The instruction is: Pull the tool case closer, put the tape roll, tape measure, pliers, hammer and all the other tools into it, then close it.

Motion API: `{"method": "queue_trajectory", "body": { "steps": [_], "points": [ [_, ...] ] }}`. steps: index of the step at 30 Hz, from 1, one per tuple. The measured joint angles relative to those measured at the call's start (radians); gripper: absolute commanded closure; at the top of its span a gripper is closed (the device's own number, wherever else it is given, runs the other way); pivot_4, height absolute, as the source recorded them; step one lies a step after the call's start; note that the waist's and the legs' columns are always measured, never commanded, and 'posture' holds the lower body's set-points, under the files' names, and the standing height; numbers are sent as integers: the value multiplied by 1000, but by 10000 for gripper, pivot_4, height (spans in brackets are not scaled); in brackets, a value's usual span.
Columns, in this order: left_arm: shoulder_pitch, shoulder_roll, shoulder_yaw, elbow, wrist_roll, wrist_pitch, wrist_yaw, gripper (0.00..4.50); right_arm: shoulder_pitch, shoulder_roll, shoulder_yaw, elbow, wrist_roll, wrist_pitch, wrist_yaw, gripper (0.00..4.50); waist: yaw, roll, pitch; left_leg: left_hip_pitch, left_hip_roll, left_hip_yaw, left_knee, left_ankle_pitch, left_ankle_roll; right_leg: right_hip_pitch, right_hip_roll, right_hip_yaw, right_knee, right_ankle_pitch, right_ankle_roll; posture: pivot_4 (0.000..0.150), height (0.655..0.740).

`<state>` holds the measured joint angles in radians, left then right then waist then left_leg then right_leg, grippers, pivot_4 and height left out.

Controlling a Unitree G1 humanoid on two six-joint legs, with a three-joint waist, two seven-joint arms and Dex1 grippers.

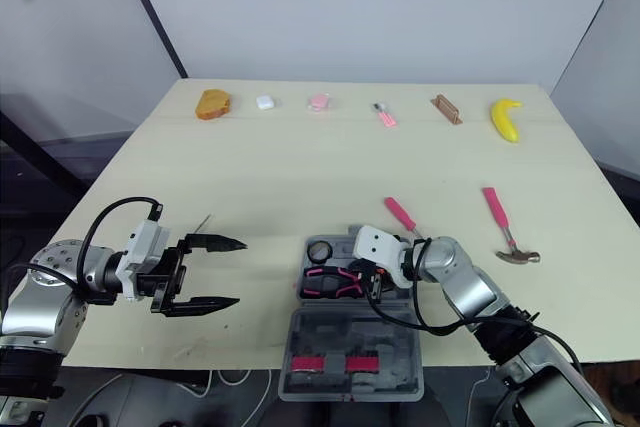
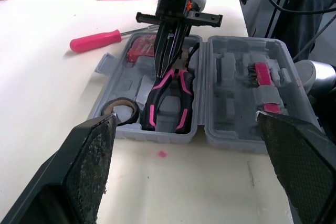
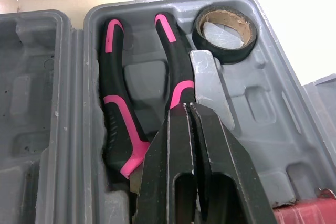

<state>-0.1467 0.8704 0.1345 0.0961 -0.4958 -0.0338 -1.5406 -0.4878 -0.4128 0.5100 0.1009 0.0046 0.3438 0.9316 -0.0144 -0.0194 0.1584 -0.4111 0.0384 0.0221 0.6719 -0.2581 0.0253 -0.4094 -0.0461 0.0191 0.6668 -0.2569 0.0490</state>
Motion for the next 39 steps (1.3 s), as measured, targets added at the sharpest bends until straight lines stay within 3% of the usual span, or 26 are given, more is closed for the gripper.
{"method": "queue_trajectory", "body": {
  "steps": [2, 8, 21, 29, 39],
  "points": [
    [0, -1, 0, 0, 0, 0, 1, 0, -9, 8, 7, 32, -14, -19, 8, 43944, 0, -2, -6, 3, 0, 0, 0, 0, 0, 2, 0, 0, 0, 0, 0, 1500, 7400],
    [2, -3, 1, -1, 0, 2, 2, 0, -30, 43, 32, 139, -63, -93, 14, 43944, -3, -6, -18, 35, 2, 0, -8, 0, 0, 31, 0, -1, -5, -5, -7, 1500, 7400],
    [6, -13, 1, -1, 0, 7, 9, 0, -50, 88, 34, 246, -102, -172, 21, 43944, -5, -4, -40, 49, 6, 4, -16, 0, 0, 35, 0, 7, -4, -6, -9, 1500, 7400],
    [31, -24, 1, -11, -4, 35, 24, 0, 4, 77, -9, 157, -81, -110, 25, 43944, 0, 0, -37, 45, 6, 4, -21, 0, 0, 32, -1, 6, -6, -8, -13, 1500, 7400],
    [50, -81, -2, -48, 2, 80, 148, 0, 94, 78, -166, -43, 47, 90, -15, 43944, 3, 4, -24, 12, 1, -1, -19, 0, 0, 5, -3, 1, -5, -5, -8, 1500, 7400]
  ]
}}
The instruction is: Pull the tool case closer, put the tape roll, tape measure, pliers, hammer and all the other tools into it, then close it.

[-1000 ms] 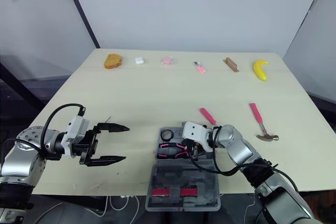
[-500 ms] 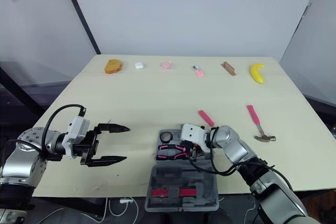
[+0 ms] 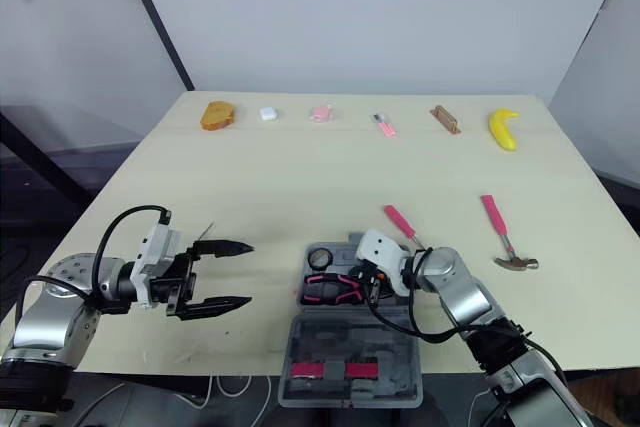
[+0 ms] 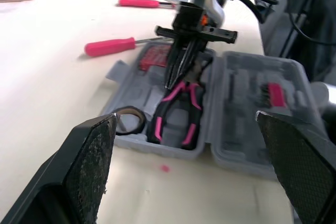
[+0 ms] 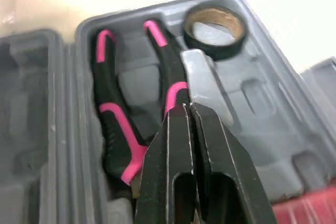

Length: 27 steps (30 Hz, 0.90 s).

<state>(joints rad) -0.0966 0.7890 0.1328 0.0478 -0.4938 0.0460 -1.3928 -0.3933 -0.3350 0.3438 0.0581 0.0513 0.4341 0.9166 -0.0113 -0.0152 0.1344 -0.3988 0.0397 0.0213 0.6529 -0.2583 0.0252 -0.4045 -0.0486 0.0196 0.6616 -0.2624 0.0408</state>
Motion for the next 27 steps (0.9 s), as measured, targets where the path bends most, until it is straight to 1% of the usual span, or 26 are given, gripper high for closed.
{"method": "queue_trajectory", "body": {
  "steps": [5, 6, 11, 13, 14, 15, 16, 17, 19, 22, 27],
  "points": [
    [-3, -18, -1, -6, 0, 18, 37, 0, 30, -10, -74, -105, 77, 38, -11, 43944, -2, -1, 9, -2, -1, -1, 0, 0, 0, -2, 2, -1, 0, 0, 0, 1500, 7400],
    [-2, -29, 2, -16, -4, 30, 53, 0, 51, -11, -109, -134, 104, 37, -18, 43944, -2, -1, 12, -2, 0, -1, 0, 0, 0, -2, 2, -1, 0, 0, 0, 1500, 7400],
    [24, -60, 27, -38, -21, 69, 125, 0, 161, -20, -275, -213, 196, -56, -57, 43944, -2, -3, 16, -2, -1, -1, 0, 0, 0, -1, 1, -1, 0, 0, 0, 1500, 7400],
    [39, -77, 49, -37, -20, 69, 158, 0, 212, -38, -328, -222, 219, -87, -64, 43944, -2, -3, 16, -2, -1, 0, 0, 0, 0, -1, 1, -1, 0, 0, 0, 1500, 7400],
    [41, -77, 51, -37, -20, 68, 160, 0, 216, -39, -331, -223, 220, -89, -64, 43944, -2, -4, 17, -2, -1, -1, 0, 0, 0, -1, 1, -1, 0, 0, 0, 1500, 7400],
    [56, -81, 65, -35, -20, 68, 179, 0, 246, -46, -360, -227, 229, -106, -67, 43944, -1, -4, 17, -2, -1, -1, 0, 0, 0, -1, 1, -1, 0, 0, 0, 1500, 7400],
    [95, -118, 134, -6, -19, 37, 256, 0, 361, -74, -467, -240, 264, -177, -71, 43944, 0, -3, 17, -1, 0, -1, 0, 0, 0, -1, 1, -1, 0, 0, 0, 1500, 7400],
    [121, -122, 169, 28, -15, 27, 288, 0, 410, -93, -528, -236, 274, -194, -75, 43944, -1, -3, 17, -2, -1, 0, 0, 0, 0, -1, 1, -1, 0, 0, 0, 1500, 7400],
    [149, -131, 206, 55, -9, 9, 321, 0, 465, -103, -601, -236, 296, -227, -82, 43944, -3, -4, 18, -1, 0, 0, 0, 0, 0, -1, 1, 0, 0, 0, 0, 1500, 7400],
    [211, -140, 258, 81, -7, -17, 351, 0, 577, -110, -683, -228, 315, -295, -80, 36027, -2, -4, 18, 0, 0, 1, 0, 0, 0, 0, 1, 0, 0, 0, 0, 1500, 7400],
    [308, -140, 339, 146, 2, -56, 390, 0, 723, -105, -805, -186, 347, -401, -78, 12467, -2, -4, 18, 1, 1, 2, 0, 0, 0, 0, 1, 1, 0, 0, 0, 1500, 7400]
  ]
}}
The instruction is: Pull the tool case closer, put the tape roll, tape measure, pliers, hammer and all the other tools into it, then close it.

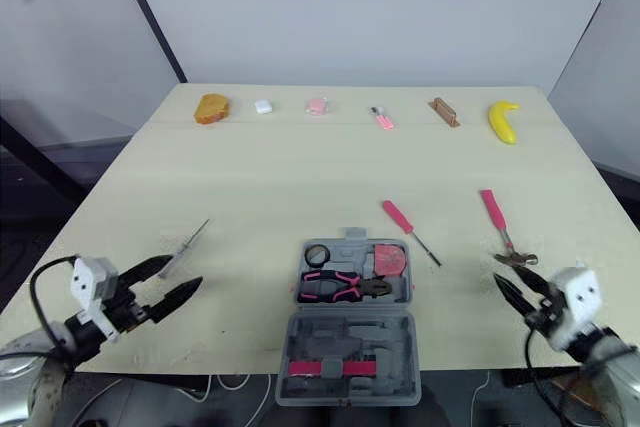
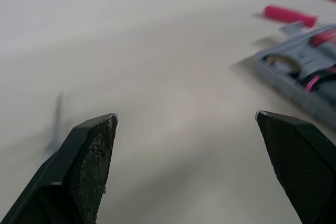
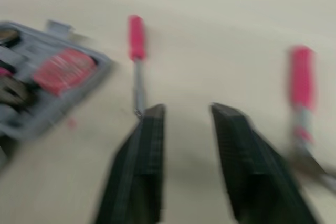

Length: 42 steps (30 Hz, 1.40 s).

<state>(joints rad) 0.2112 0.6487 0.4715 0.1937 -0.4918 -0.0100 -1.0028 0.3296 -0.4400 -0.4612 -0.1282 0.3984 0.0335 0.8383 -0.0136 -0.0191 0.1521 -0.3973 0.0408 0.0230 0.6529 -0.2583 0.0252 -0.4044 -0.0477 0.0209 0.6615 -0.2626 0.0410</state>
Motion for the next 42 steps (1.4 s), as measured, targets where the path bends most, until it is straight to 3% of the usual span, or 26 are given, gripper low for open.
{"method": "queue_trajectory", "body": {
  "steps": [2, 3, 17, 24, 30, 35, 42],
  "points": [
    [58, 0, 64, 40, 0, -27, 19, 0, 83, 16, -66, 12, 38, -44, 6, 1606, 0, -1, -1, 1, 1, 0, 0, 0, 0, 0, 0, 0, 0, 0, 0, 1500, 7400],
    [75, 0, 78, 51, -1, -33, 20, 0, 106, 17, -77, 17, 47, -52, 12, 644, 0, -1, -1, 0, 2, 0, 0, 0, 0, 0, 0, 0, -1, 0, 0, 1500, 7400],
    [132, 0, 170, 135, -4, -81, 24, 0, 313, 58, -157, 83, 132, -156, 65, 644, 0, -2, -2, 3, 3, 1, 0, 0, 0, 2, -8, 1, -1, -2, -4, 1500, 7400],
    [108, 3, 116, 119, 9, -86, 3, 0, 300, 34, -116, -13, 151, -97, 51, 644, 3, -2, -2, 2, 4, 1, 0, 0, 0, 2, -9, 1, -1, -2, -5, 1500, 7400],
    [56, 30, 21, 48, 51, -91, -35, 0, 279, -59, -12, -99, 149, 32, 63, 644, 9, -2, -2, 2, 3, 1, 0, 0, 0, 2, -9, 1, -1, -2, -5, 1500, 7400],
    [-39, 31, -171, -56, 141, -117, -80, 0, 134, -194, 112, -114, 60, 89, 80, 644, 4, -2, -2, 2, 0, 2, 1, 0, 0, 2, -5, 1, -1, -1, -3, 1500, 7400],
    [-136, 52, -281, -57, 176, -135, -147, 0, -53, -289, 230, -127, 30, 161, 127, 644, 4, -2, -2, 1, -2, 0, 1, 0, 0, 2, 1, 0, -1, 1, 1, 1500, 7400]
  ]
}}
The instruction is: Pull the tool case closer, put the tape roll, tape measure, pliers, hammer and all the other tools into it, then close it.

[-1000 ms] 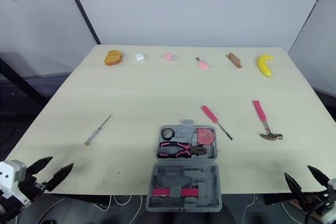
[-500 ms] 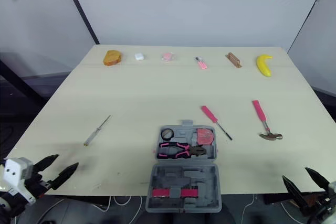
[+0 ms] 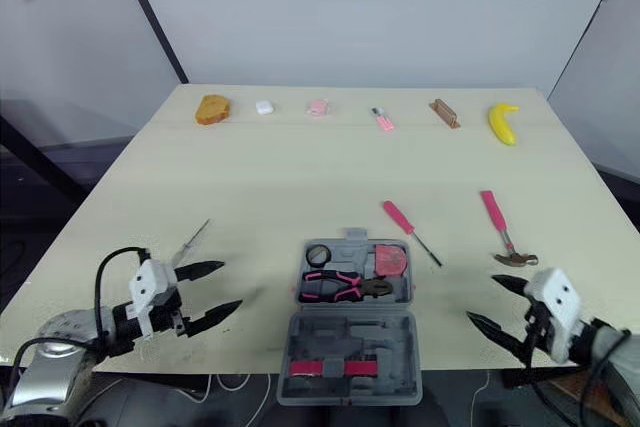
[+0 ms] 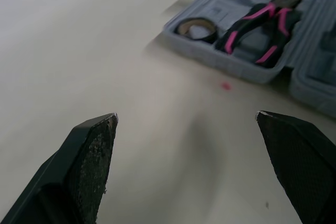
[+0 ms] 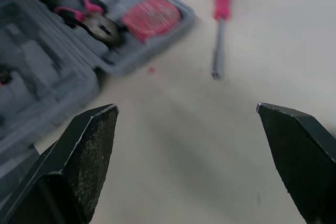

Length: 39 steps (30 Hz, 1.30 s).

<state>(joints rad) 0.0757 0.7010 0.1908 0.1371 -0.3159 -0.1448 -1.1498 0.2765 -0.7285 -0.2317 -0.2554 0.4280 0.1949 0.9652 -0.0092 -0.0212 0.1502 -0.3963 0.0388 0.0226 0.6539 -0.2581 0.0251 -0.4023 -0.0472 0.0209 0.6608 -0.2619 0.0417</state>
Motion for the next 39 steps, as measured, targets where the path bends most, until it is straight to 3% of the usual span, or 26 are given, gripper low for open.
{"method": "queue_trajectory", "body": {
  "steps": [4, 6, 9, 15, 18, 39],
  "points": [
    [-28, 21, -66, 26, 34, -40, -61, 0, -96, -40, 103, 62, -64, -8, 52, 644, 0, 1, 0, 0, 0, 0, 0, 0, 0, 0, 1, 0, 0, 0, 0, 1500, 7400],
    [-42, 22, -114, 33, 46, -61, -101, 0, -146, -43, 180, 102, -103, -34, 100, 7380, 0, 0, 1, -1, 0, 0, 0, 0, 0, 0, 1, 0, 0, 0, 0, 1500, 7400],
    [-41, 24, -126, 38, 45, -61, -126, 6698, -170, -43, 211, 126, -122, -46, 118, 17171, 0, 0, 1, -1, 0, 0, 1, 0, 0, 0, 1, 0, 0, 0, 0, 1500, 7400],
    [-57, 28, -176, 53, 40, -47, -192, 33310, -269, -19, 313, 172, -179, -68, 142, 44424, -2, 1, 1, 0, 0, 0, 3, 0, 0, 0, 1, -1, 2, 0, 0, 1500, 7400],
    [-73, 39, -206, 84, 44, -39, -229, 43808, -303, 5, 367, 202, -207, -86, 146, 45000, 0, 1, 1, -1, 0, 0, 3, 0, 0, 0, 1, -1, 2, 0, 0, 1500, 7400],
    [-215, 3, -282, 171, 68, -45, -247, 43808, -374, 76, 449, 283, -292, -154, 141, 45000, 0, 1, 1, -2, 0, 0, 13, 0, 0, 2, 1, -2, 6, 1, 2, 1500, 7400]
  ]
}}
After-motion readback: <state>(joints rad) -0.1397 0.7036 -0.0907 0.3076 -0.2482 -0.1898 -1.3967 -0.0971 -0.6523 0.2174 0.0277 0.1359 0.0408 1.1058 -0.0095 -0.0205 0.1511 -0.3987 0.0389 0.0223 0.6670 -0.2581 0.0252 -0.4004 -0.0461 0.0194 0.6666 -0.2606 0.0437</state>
